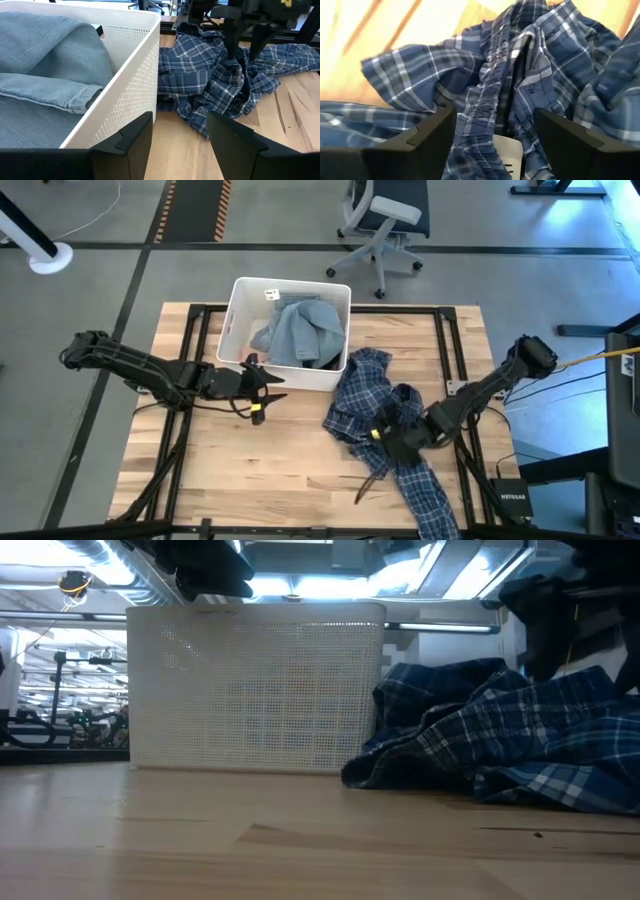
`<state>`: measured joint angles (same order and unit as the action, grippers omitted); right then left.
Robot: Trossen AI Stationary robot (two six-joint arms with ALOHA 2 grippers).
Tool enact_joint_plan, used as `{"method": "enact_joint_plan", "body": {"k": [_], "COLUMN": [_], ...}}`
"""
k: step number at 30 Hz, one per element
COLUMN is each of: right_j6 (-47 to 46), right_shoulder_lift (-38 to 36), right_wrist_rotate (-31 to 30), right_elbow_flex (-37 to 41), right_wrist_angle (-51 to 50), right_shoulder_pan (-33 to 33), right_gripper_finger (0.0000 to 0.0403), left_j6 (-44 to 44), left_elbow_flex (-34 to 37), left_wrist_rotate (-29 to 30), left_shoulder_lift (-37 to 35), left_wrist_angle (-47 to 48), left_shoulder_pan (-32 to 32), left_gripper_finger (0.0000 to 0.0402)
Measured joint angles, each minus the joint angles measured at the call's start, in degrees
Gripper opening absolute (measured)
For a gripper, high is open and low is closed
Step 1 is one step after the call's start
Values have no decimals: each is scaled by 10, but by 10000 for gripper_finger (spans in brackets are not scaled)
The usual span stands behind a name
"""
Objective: Sort clothes
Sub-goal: Put the blue patterned pants to the top right of the table
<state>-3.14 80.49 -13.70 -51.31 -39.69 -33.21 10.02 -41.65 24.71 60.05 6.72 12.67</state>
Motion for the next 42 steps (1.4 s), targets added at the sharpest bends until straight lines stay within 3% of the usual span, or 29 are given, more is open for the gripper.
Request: {"method": "enact_joint_plan", "body": {"k": [8,15,19,28,35,42], "right_j6": [-11,-12,-13,-13,-13,26], "right_shoulder_lift": [67,119,121,120,120,120], "right_wrist_rotate": [-170,-338,-404,-471,-419,-417], "right_elbow_flex": [0,0,-1,-22,-22,-23], "right_wrist_angle": [-16,-23,-24,-42,-51,-59], "right_shoulder_pan": [-67,-69,-69,-69,-34,19], "right_gripper_finger": [285,285,285,285,285,285], "left_j6": [0,0,0,-1,0,0], "left_elbow_flex": [0,0,0,0,0,0], "left_wrist_rotate": [0,0,0,0,0,0], "left_shoulder_lift": [0,0,0,0,0,0], "left_wrist_angle": [-1,-1,-1,0,-1,-1], "left_shoulder_pan": [0,0,0,0,0,0], "left_gripper_finger": [182,182,182,182,182,182]}}
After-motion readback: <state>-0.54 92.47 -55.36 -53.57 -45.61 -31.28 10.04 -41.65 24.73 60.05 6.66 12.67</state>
